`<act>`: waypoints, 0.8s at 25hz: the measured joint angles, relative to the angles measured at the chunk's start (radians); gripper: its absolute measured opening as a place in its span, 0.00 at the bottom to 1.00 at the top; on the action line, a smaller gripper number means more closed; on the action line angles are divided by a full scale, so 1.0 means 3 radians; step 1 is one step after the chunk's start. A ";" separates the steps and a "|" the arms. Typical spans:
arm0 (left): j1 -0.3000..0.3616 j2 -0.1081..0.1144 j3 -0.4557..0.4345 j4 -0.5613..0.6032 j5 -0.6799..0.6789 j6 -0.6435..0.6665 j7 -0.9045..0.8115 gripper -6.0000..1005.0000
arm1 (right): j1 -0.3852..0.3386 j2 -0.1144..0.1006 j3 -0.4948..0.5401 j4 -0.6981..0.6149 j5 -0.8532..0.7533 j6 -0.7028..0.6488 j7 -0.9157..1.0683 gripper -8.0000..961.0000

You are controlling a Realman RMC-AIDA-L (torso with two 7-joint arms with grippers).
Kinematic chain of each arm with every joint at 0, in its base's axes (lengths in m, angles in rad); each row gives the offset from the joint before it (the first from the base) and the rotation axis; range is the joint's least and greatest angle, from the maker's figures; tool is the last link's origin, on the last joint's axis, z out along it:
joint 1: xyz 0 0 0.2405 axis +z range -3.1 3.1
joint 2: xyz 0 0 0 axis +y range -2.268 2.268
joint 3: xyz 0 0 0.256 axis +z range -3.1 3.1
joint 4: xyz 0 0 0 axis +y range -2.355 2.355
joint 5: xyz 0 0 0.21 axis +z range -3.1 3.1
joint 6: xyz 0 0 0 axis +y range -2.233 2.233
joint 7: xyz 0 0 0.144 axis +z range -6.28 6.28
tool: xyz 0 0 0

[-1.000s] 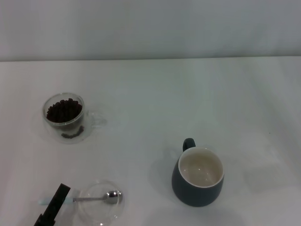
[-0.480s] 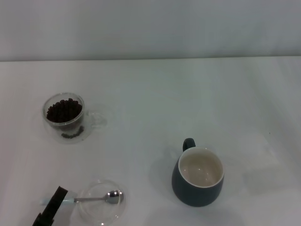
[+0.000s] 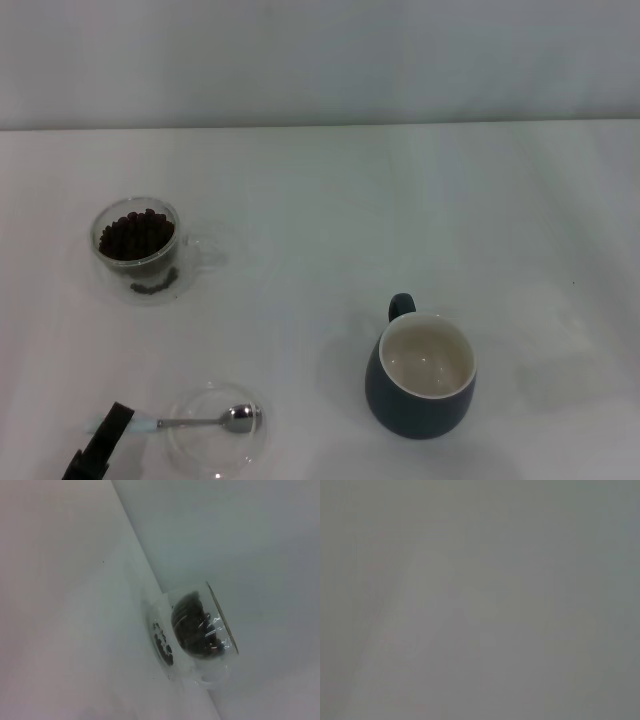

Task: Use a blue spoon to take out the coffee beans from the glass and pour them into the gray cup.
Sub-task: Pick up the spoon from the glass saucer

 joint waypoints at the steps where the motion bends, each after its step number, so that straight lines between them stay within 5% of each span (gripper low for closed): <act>1: 0.0000 0.0001 0.0000 0.0000 -0.0004 0.0000 0.0000 0.19 | 0.0002 0.0000 0.0000 0.0006 0.0000 0.0000 0.0000 0.66; 20: -0.0014 0.0046 0.0039 0.0214 0.0103 0.0189 -0.0062 0.14 | 0.0027 0.0004 0.0000 0.0060 0.0001 -0.0034 0.0001 0.66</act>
